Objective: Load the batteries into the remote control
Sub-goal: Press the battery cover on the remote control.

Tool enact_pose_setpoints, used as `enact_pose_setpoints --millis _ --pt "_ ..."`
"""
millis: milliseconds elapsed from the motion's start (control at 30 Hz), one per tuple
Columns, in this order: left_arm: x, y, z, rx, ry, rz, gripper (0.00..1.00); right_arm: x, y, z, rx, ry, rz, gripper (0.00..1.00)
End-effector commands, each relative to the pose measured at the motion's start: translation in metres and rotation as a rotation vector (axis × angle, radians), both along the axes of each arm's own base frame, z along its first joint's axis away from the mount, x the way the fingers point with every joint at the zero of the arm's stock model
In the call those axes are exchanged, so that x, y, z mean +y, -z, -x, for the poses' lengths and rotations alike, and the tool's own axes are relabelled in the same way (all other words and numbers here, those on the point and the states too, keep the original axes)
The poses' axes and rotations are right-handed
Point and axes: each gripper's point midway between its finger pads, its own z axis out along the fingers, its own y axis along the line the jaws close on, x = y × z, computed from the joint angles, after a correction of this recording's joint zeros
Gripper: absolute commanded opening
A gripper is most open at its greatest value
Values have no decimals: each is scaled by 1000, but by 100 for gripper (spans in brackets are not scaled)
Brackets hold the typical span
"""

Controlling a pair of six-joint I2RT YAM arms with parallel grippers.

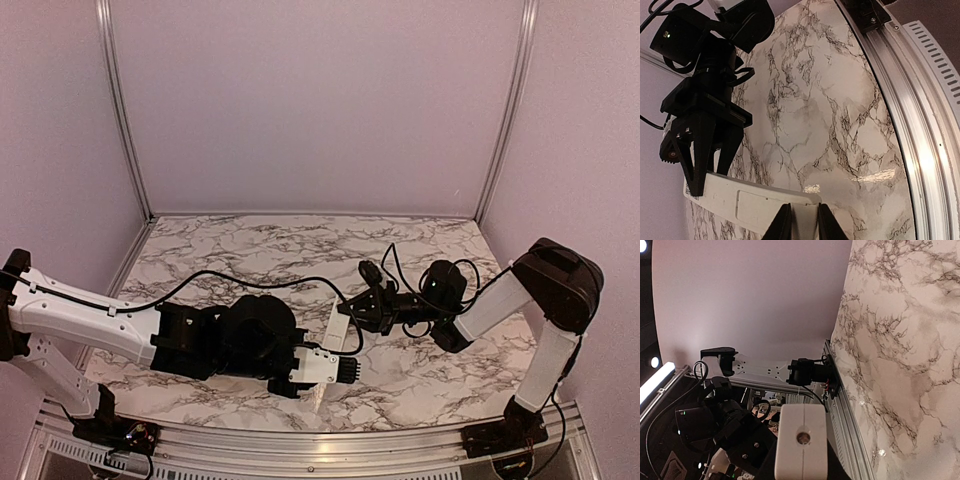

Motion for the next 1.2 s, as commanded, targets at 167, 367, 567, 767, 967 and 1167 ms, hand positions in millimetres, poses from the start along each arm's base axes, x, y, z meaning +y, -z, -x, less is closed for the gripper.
enact_pose_setpoints --millis 167,367,567,767,967,1167 --pt "10 20 -18 11 -35 -59 18 7 -49 32 -125 -112 -147 0" --pt "15 21 -25 11 -47 -51 18 10 -55 42 -134 -152 -170 0" --pt "18 24 -31 -2 -54 -55 17 12 -58 52 -140 -191 -184 0" --pt "16 15 -33 -21 -57 -38 19 14 -53 50 -142 -186 -167 0" --pt "15 -9 -31 -33 -73 17 23 8 -49 33 -142 -128 -156 0" --pt "14 -22 -21 -46 -63 45 37 0 -47 15 -163 -70 -137 0"
